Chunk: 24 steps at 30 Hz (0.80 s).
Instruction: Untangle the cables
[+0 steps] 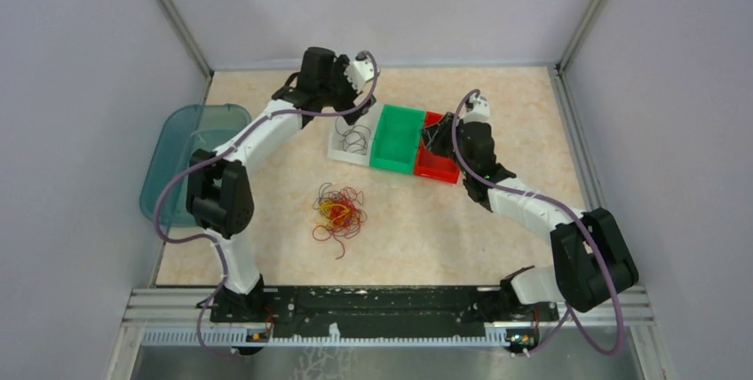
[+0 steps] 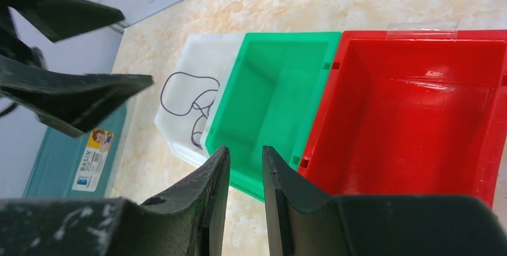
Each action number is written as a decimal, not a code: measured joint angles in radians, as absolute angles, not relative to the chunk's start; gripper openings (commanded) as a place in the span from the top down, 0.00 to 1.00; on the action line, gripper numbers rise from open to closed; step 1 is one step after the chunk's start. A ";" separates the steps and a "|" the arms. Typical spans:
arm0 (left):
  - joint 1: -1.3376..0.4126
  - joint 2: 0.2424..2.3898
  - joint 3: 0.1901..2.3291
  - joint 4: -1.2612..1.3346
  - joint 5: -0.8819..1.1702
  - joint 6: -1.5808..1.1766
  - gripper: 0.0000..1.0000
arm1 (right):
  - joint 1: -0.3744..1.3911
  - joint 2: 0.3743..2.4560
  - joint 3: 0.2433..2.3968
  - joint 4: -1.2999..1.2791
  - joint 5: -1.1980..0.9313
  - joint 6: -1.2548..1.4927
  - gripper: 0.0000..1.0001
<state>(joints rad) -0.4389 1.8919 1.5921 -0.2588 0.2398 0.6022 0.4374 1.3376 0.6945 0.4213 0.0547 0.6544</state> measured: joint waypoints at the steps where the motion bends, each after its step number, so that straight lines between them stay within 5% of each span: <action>1: -0.431 1.884 1.610 -0.281 0.261 0.598 0.01 | 0.437 1.338 0.694 0.419 0.048 0.654 0.71; 14: -0.236 1.567 1.374 -0.617 0.559 0.709 0.01 | 0.691 1.436 0.728 0.377 -0.035 0.551 0.50; 24: -0.196 1.439 1.048 -0.672 0.623 0.751 0.23 | 0.822 1.610 0.776 0.385 -0.096 0.552 0.50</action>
